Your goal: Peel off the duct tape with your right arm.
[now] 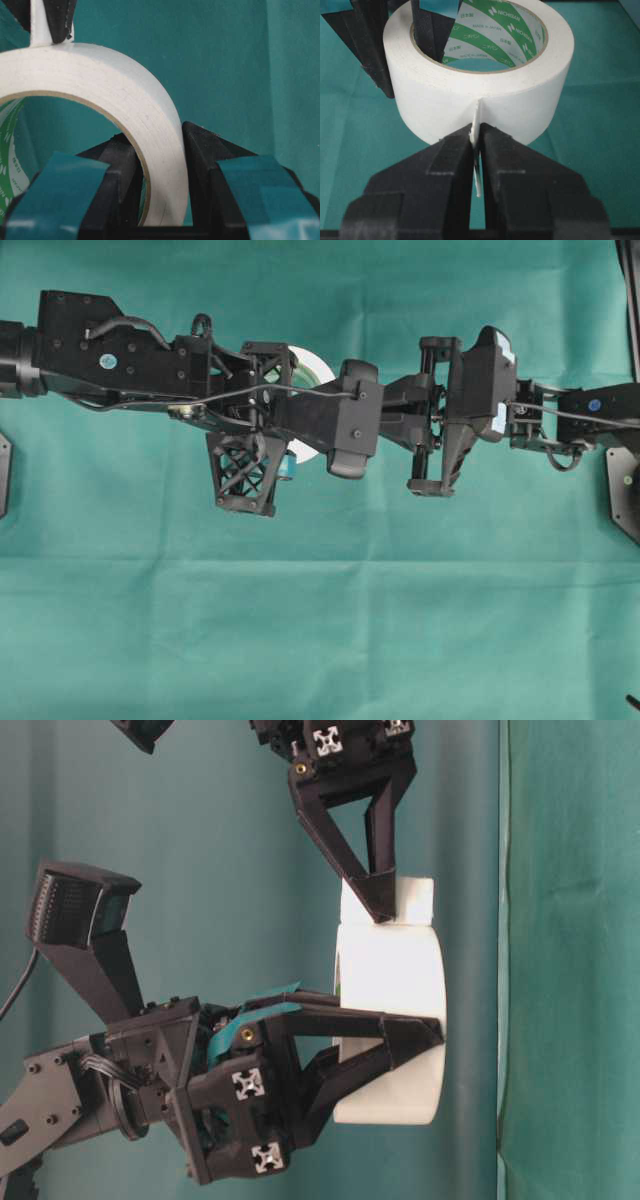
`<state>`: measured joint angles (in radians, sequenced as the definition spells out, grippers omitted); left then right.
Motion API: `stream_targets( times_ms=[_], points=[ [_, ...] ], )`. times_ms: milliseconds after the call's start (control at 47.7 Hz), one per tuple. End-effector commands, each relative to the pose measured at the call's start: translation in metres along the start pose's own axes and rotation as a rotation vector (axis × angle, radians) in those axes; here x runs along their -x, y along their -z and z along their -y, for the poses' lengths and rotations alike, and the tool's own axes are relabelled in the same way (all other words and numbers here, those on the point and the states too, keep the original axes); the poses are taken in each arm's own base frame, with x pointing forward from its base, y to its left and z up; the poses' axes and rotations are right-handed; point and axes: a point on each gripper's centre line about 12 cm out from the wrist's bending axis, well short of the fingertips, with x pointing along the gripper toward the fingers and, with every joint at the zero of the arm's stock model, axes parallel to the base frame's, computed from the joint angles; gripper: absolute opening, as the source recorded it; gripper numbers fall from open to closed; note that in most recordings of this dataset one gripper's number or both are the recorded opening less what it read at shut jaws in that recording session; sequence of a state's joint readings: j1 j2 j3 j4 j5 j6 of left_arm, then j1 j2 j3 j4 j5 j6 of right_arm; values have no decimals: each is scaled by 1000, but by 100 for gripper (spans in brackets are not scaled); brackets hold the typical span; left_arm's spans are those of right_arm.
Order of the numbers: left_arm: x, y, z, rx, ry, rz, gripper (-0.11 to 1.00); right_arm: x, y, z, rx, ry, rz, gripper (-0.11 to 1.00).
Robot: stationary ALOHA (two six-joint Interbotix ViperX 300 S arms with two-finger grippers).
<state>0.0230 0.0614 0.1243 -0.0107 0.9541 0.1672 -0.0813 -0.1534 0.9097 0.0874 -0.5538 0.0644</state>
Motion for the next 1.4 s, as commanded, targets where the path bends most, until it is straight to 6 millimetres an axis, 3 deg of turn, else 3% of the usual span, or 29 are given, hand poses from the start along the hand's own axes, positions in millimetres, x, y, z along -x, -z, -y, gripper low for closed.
stream_targets(
  times_ms=[0, 419, 1006, 1384],
  points=[
    [12, -7, 3, -12, -3, 41, 20, -1, -10, -1, 2, -5, 35, -8],
    [9, -5, 17, -44, 13, 30, 20, 2, -9, 13, -3, 35, 31, -8],
    [3, 1, 41, -109, 40, 14, 20, 7, -12, 72, -24, 204, 40, -8],
    [-3, 12, 63, -382, 68, -14, 20, 4, -9, 87, -34, 244, 34, -8]
  ],
)
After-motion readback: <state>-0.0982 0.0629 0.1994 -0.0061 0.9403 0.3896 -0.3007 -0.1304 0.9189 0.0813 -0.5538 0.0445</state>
